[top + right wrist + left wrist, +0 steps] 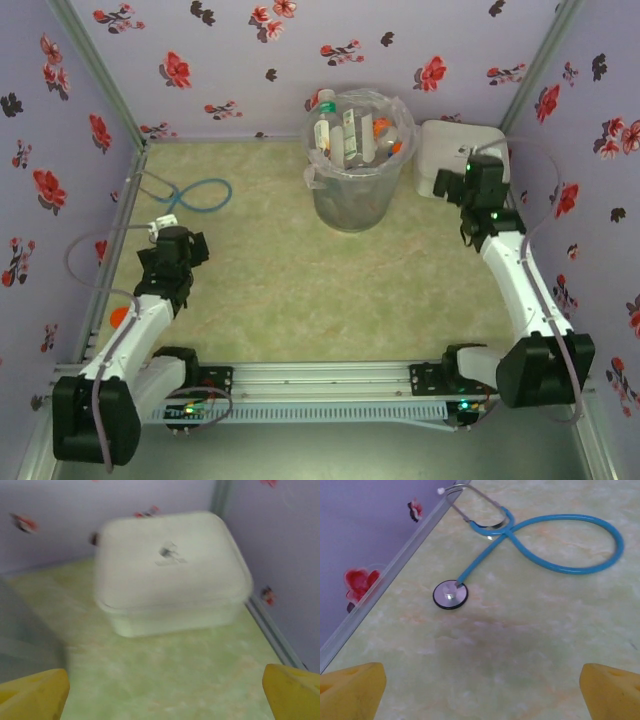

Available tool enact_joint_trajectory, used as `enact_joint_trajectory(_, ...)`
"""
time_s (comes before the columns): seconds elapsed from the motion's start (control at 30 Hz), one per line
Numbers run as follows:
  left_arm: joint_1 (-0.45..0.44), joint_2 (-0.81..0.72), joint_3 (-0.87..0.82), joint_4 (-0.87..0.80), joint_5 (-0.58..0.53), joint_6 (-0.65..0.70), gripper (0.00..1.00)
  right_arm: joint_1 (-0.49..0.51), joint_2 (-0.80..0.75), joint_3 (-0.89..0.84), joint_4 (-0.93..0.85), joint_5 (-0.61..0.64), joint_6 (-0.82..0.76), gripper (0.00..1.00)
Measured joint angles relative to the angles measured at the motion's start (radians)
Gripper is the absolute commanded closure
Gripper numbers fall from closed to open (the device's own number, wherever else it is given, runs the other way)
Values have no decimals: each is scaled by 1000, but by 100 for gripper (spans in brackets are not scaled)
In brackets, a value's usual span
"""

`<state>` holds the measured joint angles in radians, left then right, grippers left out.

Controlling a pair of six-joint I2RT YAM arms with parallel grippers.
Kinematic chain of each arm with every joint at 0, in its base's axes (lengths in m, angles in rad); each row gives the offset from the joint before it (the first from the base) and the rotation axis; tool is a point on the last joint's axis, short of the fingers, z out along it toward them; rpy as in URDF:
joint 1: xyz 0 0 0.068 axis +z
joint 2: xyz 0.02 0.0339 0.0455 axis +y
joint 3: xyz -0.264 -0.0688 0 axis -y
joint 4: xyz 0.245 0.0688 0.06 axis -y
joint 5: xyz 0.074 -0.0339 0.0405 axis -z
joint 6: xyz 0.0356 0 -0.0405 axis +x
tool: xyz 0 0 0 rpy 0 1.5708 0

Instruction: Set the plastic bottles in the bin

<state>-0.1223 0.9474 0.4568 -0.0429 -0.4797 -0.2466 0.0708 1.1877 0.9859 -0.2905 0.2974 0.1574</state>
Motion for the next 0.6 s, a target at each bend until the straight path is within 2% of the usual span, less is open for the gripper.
enact_joint_trajectory(0.13, 18, 38, -79, 158, 6, 48, 0, -1, -11, -274, 194, 73, 0, 1)
enact_joint_trajectory(0.2, 32, 65, -118, 232, 13, 65, 0, -1, 25, -347, 271, 98, -1, 1)
enact_joint_trajectory(0.6, 69, 298, -141, 583, 109, 202, 0, -1, 311, -473, 801, 122, -35, 0)
